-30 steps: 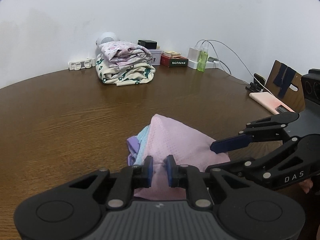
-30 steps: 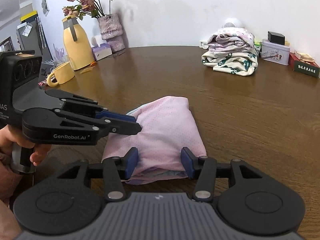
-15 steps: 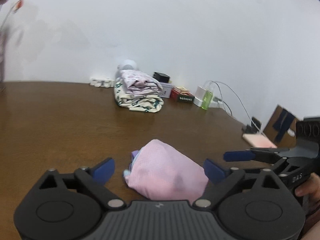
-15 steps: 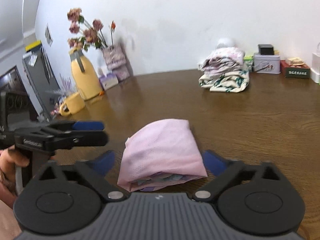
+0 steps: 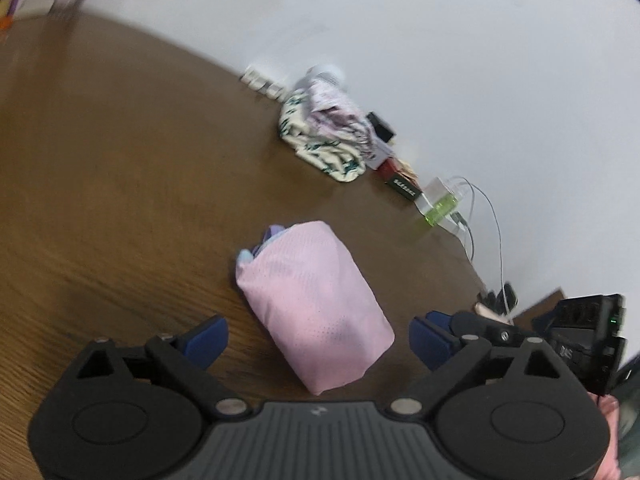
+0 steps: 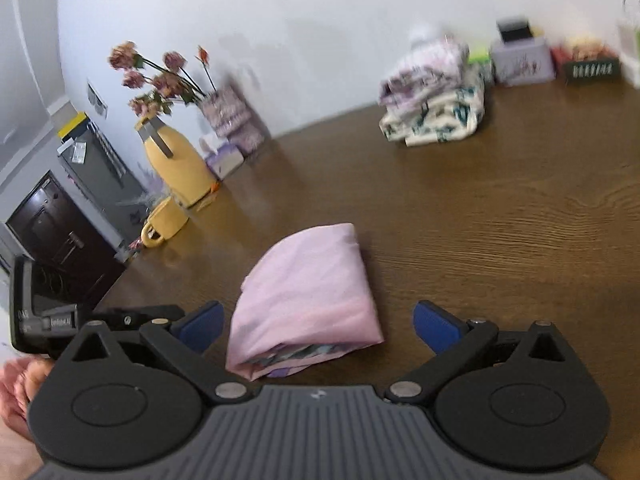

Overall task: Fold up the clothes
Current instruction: 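Grasp the folded pink bundle with the left gripper and lift it, then carry the pink bundle with both grippers toward the clothes stack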

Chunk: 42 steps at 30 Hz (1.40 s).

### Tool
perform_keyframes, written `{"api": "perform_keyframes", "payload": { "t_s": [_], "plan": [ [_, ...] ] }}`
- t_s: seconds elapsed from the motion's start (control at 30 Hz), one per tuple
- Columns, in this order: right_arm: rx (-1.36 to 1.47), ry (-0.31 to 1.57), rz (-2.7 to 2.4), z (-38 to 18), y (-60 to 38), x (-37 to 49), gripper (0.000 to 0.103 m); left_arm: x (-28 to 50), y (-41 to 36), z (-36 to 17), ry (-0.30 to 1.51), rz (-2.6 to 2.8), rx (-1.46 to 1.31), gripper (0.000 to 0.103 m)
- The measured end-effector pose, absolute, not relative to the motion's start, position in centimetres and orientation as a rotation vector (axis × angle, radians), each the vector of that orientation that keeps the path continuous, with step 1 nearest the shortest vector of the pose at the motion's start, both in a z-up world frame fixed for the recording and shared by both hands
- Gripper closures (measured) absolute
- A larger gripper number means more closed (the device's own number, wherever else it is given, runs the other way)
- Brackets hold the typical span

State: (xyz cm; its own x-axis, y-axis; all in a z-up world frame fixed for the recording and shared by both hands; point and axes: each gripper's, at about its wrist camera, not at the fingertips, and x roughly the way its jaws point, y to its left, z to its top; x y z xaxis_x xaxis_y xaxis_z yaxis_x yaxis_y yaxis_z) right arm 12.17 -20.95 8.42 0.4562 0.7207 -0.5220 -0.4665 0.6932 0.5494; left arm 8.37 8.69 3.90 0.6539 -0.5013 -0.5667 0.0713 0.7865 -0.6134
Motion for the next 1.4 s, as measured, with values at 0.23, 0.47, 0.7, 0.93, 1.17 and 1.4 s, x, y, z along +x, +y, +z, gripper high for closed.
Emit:
{"api": "perform_keyframes", "payload": {
  "t_s": [0.23,0.47,0.7,0.93,1.17,1.4],
  "plan": [
    [0.321,0.939,0.873,6.8,-19.6,18.4,0.011,10.7,8.6,1.8,0.867,-0.303,-0.73,0.033],
    [0.32,1.037,0.999,5.4,-18.3,22.3,0.022,11.9,8.9,1.4,0.879,-0.281,-0.752,0.047],
    [0.441,1.098,1.091,3.9,-18.4,23.9,0.04,13.6,9.5,0.3,0.914,-0.321,-0.803,0.073],
    [0.474,1.093,1.093,3.4,-18.9,23.4,0.049,15.1,10.1,-0.4,0.928,-0.394,-0.805,0.075],
    [0.529,1.078,1.004,2.8,-19.8,22.2,0.066,16.6,10.2,-1.0,0.951,-0.478,-0.819,0.075],
    [0.551,1.029,0.948,2.6,-20.4,20.8,0.07,17.8,9.8,-1.3,0.963,-0.538,-0.812,0.075]
  ]
}}
